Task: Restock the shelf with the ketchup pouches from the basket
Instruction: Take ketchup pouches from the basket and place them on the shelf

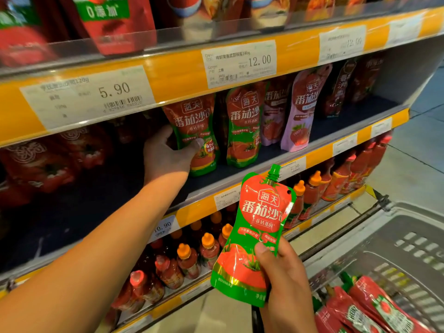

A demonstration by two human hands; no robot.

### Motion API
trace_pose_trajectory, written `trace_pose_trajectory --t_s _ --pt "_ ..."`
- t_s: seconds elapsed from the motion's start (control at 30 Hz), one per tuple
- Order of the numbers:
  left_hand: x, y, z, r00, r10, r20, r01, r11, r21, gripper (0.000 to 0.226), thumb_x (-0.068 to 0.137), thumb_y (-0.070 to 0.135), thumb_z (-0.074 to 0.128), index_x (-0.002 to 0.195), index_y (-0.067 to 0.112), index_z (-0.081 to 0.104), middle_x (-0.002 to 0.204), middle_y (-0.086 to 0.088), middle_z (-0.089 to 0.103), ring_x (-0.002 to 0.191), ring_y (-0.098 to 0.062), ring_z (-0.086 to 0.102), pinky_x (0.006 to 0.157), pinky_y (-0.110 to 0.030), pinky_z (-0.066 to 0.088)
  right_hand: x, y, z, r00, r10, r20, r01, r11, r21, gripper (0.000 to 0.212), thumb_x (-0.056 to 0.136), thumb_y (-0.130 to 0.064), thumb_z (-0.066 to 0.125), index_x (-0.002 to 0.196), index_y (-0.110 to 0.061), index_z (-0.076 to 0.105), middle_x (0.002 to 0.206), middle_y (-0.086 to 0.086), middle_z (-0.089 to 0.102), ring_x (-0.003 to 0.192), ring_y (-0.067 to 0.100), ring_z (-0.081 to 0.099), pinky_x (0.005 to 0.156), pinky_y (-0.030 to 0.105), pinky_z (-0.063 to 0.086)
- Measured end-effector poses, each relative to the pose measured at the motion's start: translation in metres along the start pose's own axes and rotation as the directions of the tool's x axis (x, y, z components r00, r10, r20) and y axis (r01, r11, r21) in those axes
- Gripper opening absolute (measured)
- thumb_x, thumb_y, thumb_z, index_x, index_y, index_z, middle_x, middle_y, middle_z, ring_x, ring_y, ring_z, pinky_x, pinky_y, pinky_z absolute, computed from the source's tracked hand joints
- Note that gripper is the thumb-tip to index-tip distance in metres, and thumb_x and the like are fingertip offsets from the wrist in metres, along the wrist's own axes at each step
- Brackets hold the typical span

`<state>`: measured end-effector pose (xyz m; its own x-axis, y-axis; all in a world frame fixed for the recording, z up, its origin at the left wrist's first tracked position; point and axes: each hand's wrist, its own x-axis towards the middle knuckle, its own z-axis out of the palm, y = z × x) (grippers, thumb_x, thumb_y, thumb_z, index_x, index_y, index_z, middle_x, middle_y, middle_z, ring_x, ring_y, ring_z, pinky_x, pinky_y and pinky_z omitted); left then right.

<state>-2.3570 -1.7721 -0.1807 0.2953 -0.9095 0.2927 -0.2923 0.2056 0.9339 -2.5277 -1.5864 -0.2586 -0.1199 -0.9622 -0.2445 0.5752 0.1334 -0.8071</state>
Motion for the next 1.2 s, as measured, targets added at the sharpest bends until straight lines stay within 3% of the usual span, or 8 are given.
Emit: trace_pose_trajectory --t_s 0.23,0.4,0.63,0.73,0.83,0.93,1.03,1.2 --pt "0.003 0.0 0.001 1.0 0.004 -0.002 -0.004 1.0 0.024 0.04 0.085 0.028 0.085 0.121 0.033 0.069 0.118 0.014 0.069 0.113 -0.009 0.063 0.092 -0.03 0.051 0.002 0.002 0.002 0.996 -0.065 0.059 0.068 0.996 -0.057 0.08 0.045 -0.061 0.1 0.115 -0.026 0.078 0.118 0.017 0.078 0.108 0.04 0.075 0.089 0.05 0.063" --pt "0.003 0.001 -0.002 1.0 0.011 0.002 -0.011 0.997 0.074 0.042 0.086 0.029 0.084 0.124 0.031 0.068 0.117 0.017 0.066 0.107 -0.003 0.06 0.08 -0.016 0.044 0.002 0.003 0.002 0.995 -0.078 0.064 0.083 0.993 -0.085 0.076 0.051 -0.061 0.098 0.116 -0.028 0.077 0.12 0.015 0.077 0.111 0.038 0.075 0.094 0.054 0.059" --pt "0.005 0.002 0.0 1.0 -0.02 -0.001 0.02 0.991 0.136 0.053 0.085 0.027 0.085 0.133 0.03 0.063 0.129 0.011 0.065 0.117 -0.009 0.058 0.099 -0.035 0.05 0.002 0.002 0.002 0.994 -0.076 0.081 0.085 0.989 -0.118 0.074 0.054 -0.064 0.096 0.116 -0.03 0.077 0.121 0.013 0.077 0.112 0.036 0.075 0.096 0.056 0.058" --pt "0.002 0.002 -0.007 0.996 -0.09 -0.01 0.089 0.957 0.277 0.073 0.083 0.028 0.086 0.146 0.026 0.05 0.147 0.001 0.056 0.134 -0.019 0.052 0.106 -0.039 0.047 0.003 -0.001 0.004 0.992 -0.087 0.091 0.096 0.99 -0.107 0.051 0.071 -0.05 0.091 0.116 -0.031 0.077 0.121 0.012 0.077 0.111 0.035 0.075 0.092 0.05 0.061" --pt "-0.03 0.011 -0.03 0.998 -0.014 -0.054 0.027 0.97 0.24 0.052 0.085 0.027 0.082 0.132 0.028 0.058 0.126 0.005 0.065 0.119 -0.014 0.061 0.097 -0.038 0.054 0.003 -0.008 0.009 0.99 -0.063 0.123 0.076 0.992 -0.105 0.033 0.088 -0.019 0.069 0.12 -0.025 0.075 0.117 0.011 0.079 0.108 0.033 0.076 0.083 0.039 0.064" --pt "-0.088 0.027 -0.049 0.979 0.015 0.202 -0.013 1.0 -0.008 0.025 0.088 0.026 0.072 0.113 0.026 0.068 0.11 0.002 0.074 0.104 -0.009 0.07 0.084 -0.029 0.056 0.004 -0.017 0.017 0.976 -0.084 0.201 0.118 0.98 -0.162 0.027 0.094 -0.02 0.069 0.119 -0.03 0.075 0.119 0.01 0.078 0.109 0.032 0.076 0.087 0.045 0.063" --pt "-0.134 0.04 -0.052 0.801 -0.083 0.592 0.211 0.966 -0.151 0.03 0.098 0.018 0.069 0.128 0.02 0.065 0.121 0.002 0.075 0.112 -0.012 0.072 0.086 -0.023 0.057 0.005 -0.027 0.027 0.955 -0.14 0.26 0.206 0.947 -0.246 0.025 0.097 -0.025 0.067 0.118 -0.035 0.075 0.118 0.007 0.078 0.109 0.028 0.076 0.093 0.047 0.061" --pt "-0.147 0.038 -0.052 0.847 -0.166 0.506 0.319 0.919 -0.232 0.034 0.087 0.016 0.064 0.12 0.015 0.07 0.109 0.001 0.08 0.099 -0.011 0.077 0.076 -0.017 0.058 0.006 -0.032 0.045 0.924 -0.122 0.363 0.269 0.881 -0.388 0.025 0.102 -0.028 0.06 0.123 -0.035 0.071 0.117 0.003 0.077 0.112 0.026 0.073 0.098 0.059 0.057"
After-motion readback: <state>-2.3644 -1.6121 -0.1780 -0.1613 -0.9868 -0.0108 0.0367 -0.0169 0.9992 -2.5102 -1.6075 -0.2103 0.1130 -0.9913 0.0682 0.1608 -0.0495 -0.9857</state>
